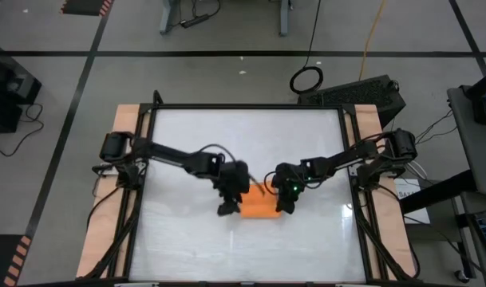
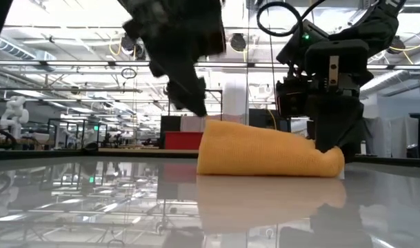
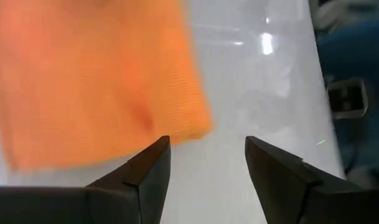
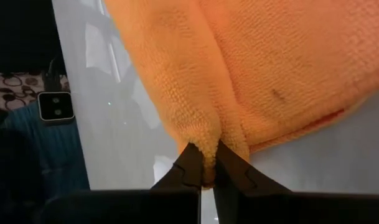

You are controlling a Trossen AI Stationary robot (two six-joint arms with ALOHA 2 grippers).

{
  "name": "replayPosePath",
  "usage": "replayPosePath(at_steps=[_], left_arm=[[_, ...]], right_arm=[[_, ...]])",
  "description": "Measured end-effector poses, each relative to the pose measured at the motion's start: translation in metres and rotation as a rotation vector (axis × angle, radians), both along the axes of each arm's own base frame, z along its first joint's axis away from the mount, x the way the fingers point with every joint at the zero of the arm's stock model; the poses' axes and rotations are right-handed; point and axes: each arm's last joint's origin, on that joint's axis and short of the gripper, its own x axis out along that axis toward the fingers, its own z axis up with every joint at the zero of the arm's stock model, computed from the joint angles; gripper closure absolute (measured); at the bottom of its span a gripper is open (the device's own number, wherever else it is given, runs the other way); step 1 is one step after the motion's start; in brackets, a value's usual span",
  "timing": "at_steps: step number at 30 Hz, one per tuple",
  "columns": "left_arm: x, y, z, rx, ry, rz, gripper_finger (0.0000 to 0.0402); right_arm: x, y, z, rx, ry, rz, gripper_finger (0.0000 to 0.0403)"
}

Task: Roll towel
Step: Roll the towel

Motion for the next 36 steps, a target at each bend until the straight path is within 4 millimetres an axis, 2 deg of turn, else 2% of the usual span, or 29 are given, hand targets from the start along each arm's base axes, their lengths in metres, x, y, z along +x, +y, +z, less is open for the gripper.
replayPosePath(at_steps=[7, 10, 12, 18, 28, 33, 36], left_arm=[[-0.003, -0.053, 0.011, 0.396, -0.251, -0.168, 0.0191], [-0.002, -0.068, 0.008, 0.588, -0.312, -0.159, 0.0191], [-0.001, -0.072, 0.003, 0.649, -0.313, -0.16, 0.0191], [0.003, -0.07, -0.017, 0.573, -0.244, -0.22, 0.0191], [0.008, -0.07, -0.047, 0.552, -0.155, -0.228, 0.0191], [0.01, -0.066, -0.059, 0.558, -0.093, -0.117, 0.0196], [0.012, -0.065, -0.062, 0.533, -0.076, -0.096, 0.0221]], right_arm=[[0.0, -0.007, 0.0, 0.007, 0.007, -0.031, 0.0395], [0.0, -0.008, 0.0, 0.019, 0.007, -0.027, 0.0395], [0.0, -0.008, 0.0, 0.021, 0.007, -0.026, 0.0395], [0.0, -0.008, 0.0, 0.02, 0.006, -0.025, 0.0395], [0.0, -0.008, 0.0, 0.023, 0.015, -0.036, 0.0395], [0.0, -0.008, 0.0, 0.025, 0.019, -0.04, 0.0392], [0.0, -0.009, 0.0, 0.025, 0.02, -0.039, 0.0382]])
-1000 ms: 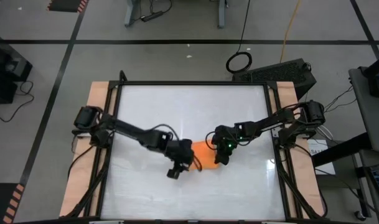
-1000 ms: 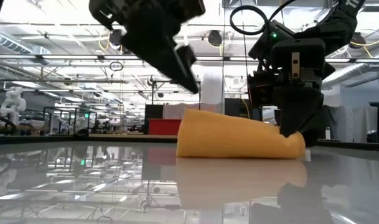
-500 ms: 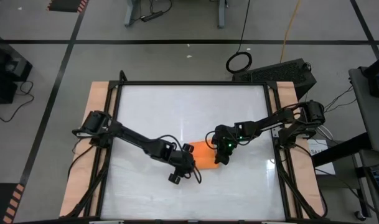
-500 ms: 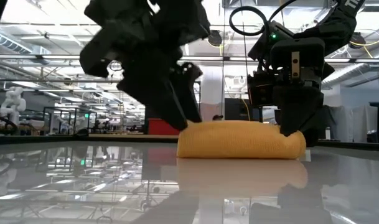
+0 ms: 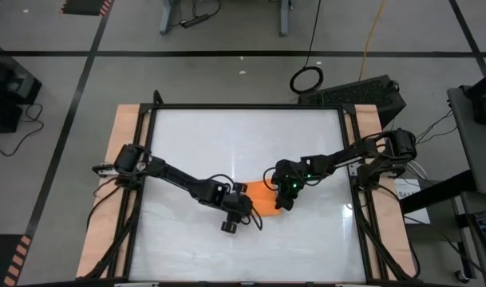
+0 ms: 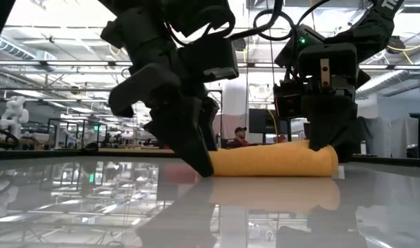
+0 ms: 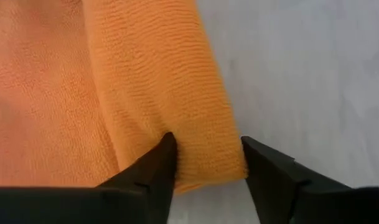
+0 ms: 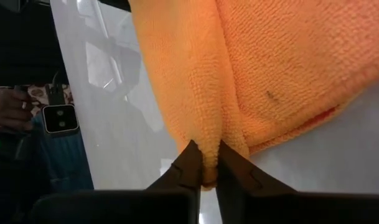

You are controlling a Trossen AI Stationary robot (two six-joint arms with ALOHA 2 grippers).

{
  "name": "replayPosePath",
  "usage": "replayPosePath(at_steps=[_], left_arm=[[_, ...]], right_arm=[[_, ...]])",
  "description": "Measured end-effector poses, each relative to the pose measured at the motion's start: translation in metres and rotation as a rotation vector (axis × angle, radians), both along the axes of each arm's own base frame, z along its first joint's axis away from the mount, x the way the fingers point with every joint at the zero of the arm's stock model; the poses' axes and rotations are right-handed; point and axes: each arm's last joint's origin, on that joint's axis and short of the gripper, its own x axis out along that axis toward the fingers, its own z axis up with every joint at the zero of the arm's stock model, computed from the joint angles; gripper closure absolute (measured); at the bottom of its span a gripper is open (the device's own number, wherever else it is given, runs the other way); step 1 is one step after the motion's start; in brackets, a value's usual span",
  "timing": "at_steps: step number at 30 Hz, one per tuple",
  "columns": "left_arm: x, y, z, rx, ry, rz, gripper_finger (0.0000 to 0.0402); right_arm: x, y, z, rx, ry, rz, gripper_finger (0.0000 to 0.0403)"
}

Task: Roll towel
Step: Roll the towel

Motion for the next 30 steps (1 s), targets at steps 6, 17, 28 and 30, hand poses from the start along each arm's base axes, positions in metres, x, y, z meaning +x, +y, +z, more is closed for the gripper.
replayPosePath(at_steps=[6, 17, 28, 30], left_arm=[[0.001, 0.001, -0.002, -0.012, 0.003, 0.004, 0.034], [0.007, 0.011, -0.001, -0.18, 0.008, 0.061, 0.0383], [0.012, 0.011, 0.001, -0.366, 0.0, 0.042, 0.0386], [0.012, 0.012, 0.001, -0.381, 0.004, 0.035, 0.0386]], right_arm=[[-0.001, 0.0, 0.003, -0.031, -0.035, 0.042, 0.0324], [-0.02, -0.002, 0.048, -0.248, -0.217, 0.092, 0.02], [-0.038, 0.04, 0.074, -0.641, -0.484, 0.375, 0.0193], [-0.037, 0.049, 0.071, -0.686, -0.498, 0.425, 0.0193]])
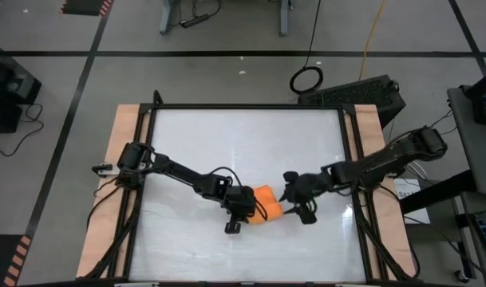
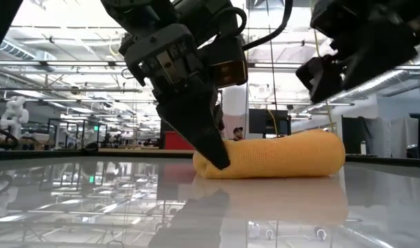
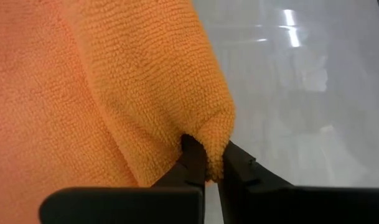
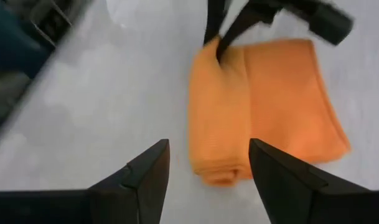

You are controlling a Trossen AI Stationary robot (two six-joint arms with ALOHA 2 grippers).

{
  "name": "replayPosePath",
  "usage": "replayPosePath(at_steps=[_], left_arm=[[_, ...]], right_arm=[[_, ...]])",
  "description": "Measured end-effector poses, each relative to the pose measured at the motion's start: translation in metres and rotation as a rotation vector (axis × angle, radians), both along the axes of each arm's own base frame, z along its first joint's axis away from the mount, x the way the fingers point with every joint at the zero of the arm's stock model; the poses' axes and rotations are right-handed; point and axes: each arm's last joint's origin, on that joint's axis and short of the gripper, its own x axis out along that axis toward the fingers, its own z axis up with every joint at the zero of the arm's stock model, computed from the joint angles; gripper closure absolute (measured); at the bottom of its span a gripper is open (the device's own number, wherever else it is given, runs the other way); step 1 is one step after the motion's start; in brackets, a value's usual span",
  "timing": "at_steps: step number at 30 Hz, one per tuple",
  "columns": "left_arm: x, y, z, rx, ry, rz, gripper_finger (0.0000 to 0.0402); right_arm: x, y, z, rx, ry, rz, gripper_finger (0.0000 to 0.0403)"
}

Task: Roll towel
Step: Roll the towel

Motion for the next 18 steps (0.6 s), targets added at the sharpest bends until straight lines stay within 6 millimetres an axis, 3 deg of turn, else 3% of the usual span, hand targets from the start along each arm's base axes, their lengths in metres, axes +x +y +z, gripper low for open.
replayPosePath(at_steps=[11, 18], left_arm=[[0.002, 0.007, 0.001, -0.052, 0.011, 0.011, 0.0387], [0.003, 0.012, 0.002, -0.083, 0.015, 0.004, 0.0387]], right_arm=[[0.014, 0.028, -0.035, -0.222, -0.019, 0.071, 0.0193], [0.021, 0.031, -0.059, -0.278, 0.035, 0.071, 0.0193]])
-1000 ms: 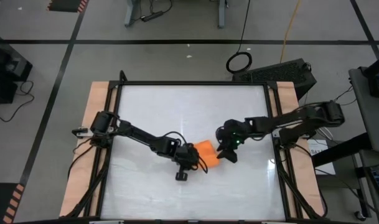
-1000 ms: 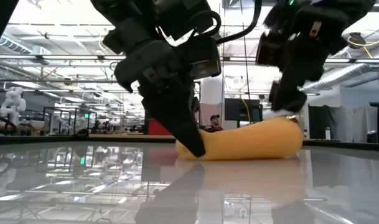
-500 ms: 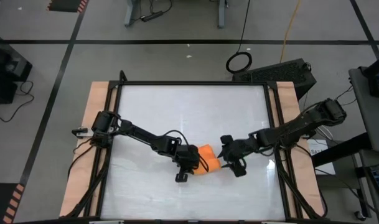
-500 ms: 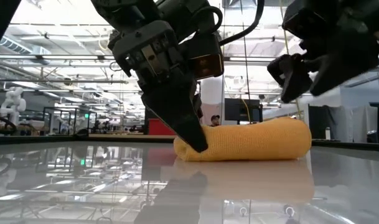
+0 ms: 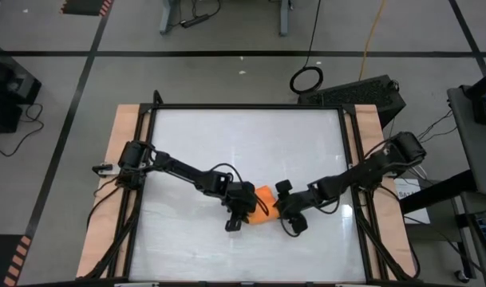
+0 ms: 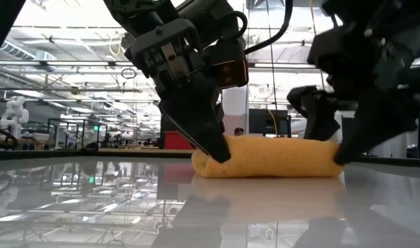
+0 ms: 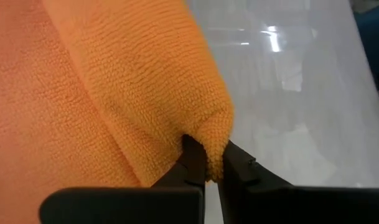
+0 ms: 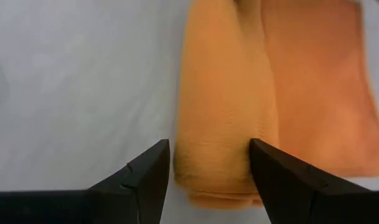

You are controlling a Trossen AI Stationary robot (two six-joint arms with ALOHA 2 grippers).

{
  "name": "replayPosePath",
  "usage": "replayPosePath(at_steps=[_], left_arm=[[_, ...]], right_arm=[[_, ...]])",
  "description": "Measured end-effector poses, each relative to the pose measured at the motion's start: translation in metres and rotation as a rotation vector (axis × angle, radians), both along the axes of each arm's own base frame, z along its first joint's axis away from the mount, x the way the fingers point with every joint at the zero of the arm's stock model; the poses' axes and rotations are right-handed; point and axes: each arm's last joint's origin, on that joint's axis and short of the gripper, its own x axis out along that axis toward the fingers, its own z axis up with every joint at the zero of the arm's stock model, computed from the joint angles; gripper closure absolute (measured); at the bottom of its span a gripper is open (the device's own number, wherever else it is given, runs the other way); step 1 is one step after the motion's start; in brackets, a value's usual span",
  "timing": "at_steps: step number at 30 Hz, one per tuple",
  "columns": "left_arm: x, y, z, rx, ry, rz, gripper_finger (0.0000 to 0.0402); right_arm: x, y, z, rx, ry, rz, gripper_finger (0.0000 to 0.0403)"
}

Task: Roll towel
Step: Roll the towel

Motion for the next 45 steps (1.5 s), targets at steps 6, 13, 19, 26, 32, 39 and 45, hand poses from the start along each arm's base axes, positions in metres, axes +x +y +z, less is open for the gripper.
replayPosePath(at_steps=[6, 13, 19, 26, 32, 39, 45], left_arm=[[0.001, 0.004, 0.001, -0.039, 0.0, -0.014, 0.0387], [0.003, 0.008, 0.004, -0.107, -0.016, -0.049, 0.0387], [0.002, 0.008, 0.003, -0.109, -0.004, -0.065, 0.0387], [-0.005, 0.012, -0.001, -0.02, 0.065, -0.056, 0.0386], [-0.005, 0.011, -0.001, -0.028, 0.076, -0.047, 0.0378], [-0.005, 0.022, -0.001, -0.155, 0.161, 0.032, 0.0375], [-0.004, 0.037, 0.005, -0.213, 0.178, 0.111, 0.0359]], right_arm=[[0.004, 0.001, -0.014, -0.01, 0.025, -0.003, 0.0193], [0.013, -0.004, -0.024, 0.065, 0.026, -0.121, 0.0231], [0.015, -0.013, -0.023, 0.191, 0.078, -0.154, 0.0365], [0.016, -0.023, -0.023, 0.526, 0.242, -0.212, 0.0372], [0.018, -0.027, -0.019, 0.783, 0.367, -0.288, 0.0384], [0.023, -0.033, -0.017, 0.916, 0.401, -0.425, 0.0378], [0.02, -0.037, -0.022, 0.915, 0.463, -0.496, 0.0377]])
